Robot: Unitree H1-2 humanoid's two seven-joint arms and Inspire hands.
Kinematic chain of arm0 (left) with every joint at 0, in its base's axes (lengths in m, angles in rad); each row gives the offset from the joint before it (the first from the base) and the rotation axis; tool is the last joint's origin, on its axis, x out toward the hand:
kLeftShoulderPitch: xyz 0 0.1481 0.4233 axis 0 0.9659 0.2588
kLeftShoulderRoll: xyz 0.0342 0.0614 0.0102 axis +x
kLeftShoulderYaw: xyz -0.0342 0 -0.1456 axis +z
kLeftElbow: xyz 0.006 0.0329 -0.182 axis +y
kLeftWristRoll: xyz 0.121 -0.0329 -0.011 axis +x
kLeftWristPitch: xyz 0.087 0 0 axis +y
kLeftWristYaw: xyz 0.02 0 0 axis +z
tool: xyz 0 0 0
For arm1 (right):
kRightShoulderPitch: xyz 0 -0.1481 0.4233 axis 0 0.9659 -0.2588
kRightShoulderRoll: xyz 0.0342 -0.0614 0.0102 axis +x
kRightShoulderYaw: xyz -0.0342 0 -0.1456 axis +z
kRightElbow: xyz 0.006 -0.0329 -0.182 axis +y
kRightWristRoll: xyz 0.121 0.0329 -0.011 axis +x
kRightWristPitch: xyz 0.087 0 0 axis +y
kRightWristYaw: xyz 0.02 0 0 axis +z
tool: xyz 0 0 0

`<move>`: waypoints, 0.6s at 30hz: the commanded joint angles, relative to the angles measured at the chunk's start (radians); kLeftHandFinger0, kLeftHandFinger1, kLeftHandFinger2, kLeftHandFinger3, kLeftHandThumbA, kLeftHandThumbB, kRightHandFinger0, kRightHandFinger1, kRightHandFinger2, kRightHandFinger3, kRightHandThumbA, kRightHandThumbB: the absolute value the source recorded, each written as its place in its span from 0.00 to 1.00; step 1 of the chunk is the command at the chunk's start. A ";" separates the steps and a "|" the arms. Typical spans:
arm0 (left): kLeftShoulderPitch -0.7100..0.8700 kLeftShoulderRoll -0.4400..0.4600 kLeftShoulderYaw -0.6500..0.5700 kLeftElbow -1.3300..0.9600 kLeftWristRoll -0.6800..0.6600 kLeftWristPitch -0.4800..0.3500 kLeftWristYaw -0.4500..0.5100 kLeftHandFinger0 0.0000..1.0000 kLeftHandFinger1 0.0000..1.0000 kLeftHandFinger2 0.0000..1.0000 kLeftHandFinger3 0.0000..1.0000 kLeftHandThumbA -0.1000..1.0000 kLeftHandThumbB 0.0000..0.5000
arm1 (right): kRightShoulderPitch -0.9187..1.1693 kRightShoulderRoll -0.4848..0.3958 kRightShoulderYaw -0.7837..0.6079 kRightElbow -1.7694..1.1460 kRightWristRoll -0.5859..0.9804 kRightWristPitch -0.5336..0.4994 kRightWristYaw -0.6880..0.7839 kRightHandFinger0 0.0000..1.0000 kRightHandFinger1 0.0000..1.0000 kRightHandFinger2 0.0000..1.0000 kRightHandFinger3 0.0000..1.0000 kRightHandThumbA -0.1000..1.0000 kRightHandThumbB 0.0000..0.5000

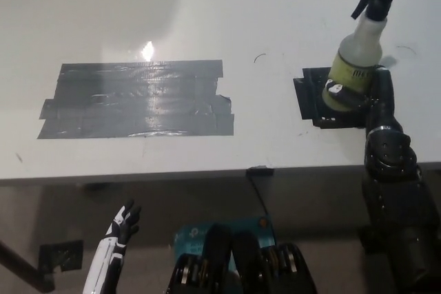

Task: A spray bottle is kept on the black marked spot on the table infront of the robot and the robot extends its right arm to pick it up and hands it to a person

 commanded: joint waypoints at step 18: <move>-0.034 0.022 -0.012 0.002 0.021 -0.018 -0.004 1.00 1.00 1.00 1.00 1.00 0.64 | -0.074 0.083 0.180 -0.409 -0.026 0.137 0.082 0.03 0.43 0.74 0.70 0.00 0.35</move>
